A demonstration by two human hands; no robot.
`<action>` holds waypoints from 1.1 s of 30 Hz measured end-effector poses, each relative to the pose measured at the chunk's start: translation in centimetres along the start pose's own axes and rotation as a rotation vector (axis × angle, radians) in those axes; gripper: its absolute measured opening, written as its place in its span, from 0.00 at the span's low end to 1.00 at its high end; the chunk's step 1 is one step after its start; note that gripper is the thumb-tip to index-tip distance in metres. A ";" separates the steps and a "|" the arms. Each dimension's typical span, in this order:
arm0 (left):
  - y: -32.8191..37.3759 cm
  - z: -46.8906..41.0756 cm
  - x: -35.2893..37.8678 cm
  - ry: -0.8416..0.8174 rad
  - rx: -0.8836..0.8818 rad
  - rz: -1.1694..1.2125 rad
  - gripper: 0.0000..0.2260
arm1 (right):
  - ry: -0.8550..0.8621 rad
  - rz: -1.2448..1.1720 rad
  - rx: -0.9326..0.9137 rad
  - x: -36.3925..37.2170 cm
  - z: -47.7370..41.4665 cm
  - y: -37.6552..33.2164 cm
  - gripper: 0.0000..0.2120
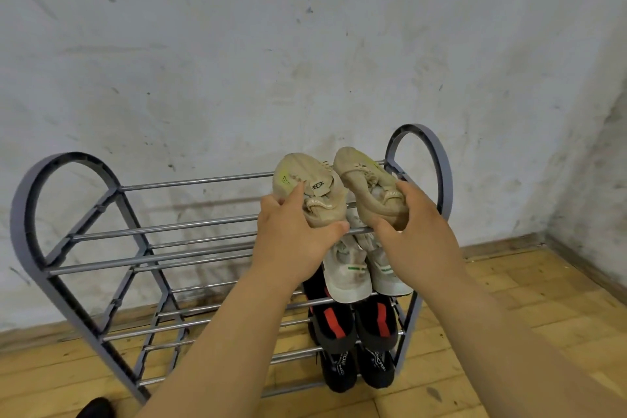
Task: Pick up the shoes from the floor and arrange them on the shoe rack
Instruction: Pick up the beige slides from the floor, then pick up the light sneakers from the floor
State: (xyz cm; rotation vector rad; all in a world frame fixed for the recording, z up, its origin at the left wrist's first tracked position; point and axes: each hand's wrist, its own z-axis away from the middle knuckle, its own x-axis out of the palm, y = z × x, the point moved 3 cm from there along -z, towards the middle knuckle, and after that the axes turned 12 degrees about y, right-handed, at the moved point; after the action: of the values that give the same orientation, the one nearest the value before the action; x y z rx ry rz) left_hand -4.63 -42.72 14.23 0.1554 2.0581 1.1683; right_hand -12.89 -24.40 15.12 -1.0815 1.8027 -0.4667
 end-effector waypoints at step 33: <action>2.7 2.0 2.8 -0.035 0.221 -0.218 0.34 | 0.056 0.005 0.015 -3.4 1.1 2.2 0.25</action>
State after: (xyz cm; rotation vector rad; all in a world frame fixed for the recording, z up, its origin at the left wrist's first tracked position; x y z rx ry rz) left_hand -5.95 -38.54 14.23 0.0547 2.1102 0.8004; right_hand -12.48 -20.23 14.86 -1.0629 1.8472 -0.5115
